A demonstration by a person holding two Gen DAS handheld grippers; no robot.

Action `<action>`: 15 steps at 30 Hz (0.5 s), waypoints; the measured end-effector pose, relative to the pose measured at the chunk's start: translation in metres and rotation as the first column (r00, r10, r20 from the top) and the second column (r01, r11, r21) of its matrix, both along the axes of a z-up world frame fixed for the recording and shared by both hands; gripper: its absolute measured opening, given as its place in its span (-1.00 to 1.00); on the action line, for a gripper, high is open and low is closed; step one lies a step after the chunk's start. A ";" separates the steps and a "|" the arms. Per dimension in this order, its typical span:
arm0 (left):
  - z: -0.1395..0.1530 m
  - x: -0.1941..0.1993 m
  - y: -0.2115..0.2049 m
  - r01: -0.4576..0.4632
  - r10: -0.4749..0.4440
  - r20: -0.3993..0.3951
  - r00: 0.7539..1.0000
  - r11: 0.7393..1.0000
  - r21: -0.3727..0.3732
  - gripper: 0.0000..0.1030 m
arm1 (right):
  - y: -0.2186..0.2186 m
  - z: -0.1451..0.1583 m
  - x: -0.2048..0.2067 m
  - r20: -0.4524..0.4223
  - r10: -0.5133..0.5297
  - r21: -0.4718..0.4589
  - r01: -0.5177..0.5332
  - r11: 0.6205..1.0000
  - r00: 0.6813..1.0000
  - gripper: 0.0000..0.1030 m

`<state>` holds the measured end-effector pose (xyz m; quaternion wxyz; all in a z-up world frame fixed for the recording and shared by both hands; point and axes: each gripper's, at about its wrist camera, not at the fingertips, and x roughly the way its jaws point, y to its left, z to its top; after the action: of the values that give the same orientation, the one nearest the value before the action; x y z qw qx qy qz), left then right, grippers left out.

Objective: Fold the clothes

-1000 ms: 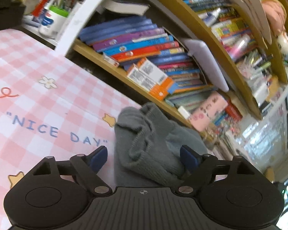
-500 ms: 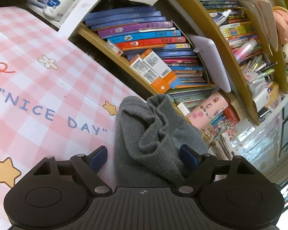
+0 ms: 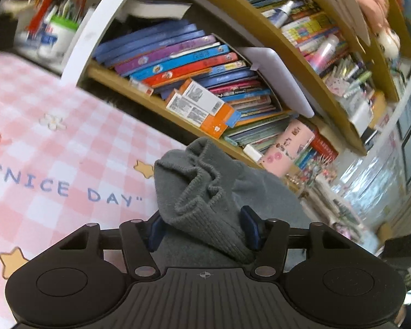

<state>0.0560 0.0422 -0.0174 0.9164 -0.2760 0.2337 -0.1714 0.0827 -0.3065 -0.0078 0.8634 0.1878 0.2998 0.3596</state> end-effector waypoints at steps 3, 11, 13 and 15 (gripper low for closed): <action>-0.004 0.003 0.004 0.007 -0.008 -0.023 1.000 0.999 -0.041 0.22 | -0.005 -0.004 0.003 -0.062 -0.018 0.031 0.020 0.999 0.998 -0.11; -0.017 0.009 0.010 0.023 -0.034 -0.072 0.997 0.989 -0.149 0.46 | -0.009 -0.013 0.012 -0.208 -0.050 0.124 0.077 0.989 0.977 0.26; -0.016 0.010 0.006 0.030 -0.039 -0.067 0.997 0.990 -0.139 0.48 | -0.006 -0.016 0.014 -0.238 -0.060 0.113 0.089 0.990 0.969 0.22; -0.016 0.010 0.003 0.031 -0.040 -0.065 0.997 0.990 -0.135 0.49 | -0.003 -0.019 0.016 -0.252 -0.060 0.111 0.090 0.990 0.966 0.11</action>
<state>0.0663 0.0456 -0.0330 0.8843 -0.3380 0.2573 -0.1937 0.0985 -0.3093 -0.0265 0.8192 0.2946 0.3756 0.3177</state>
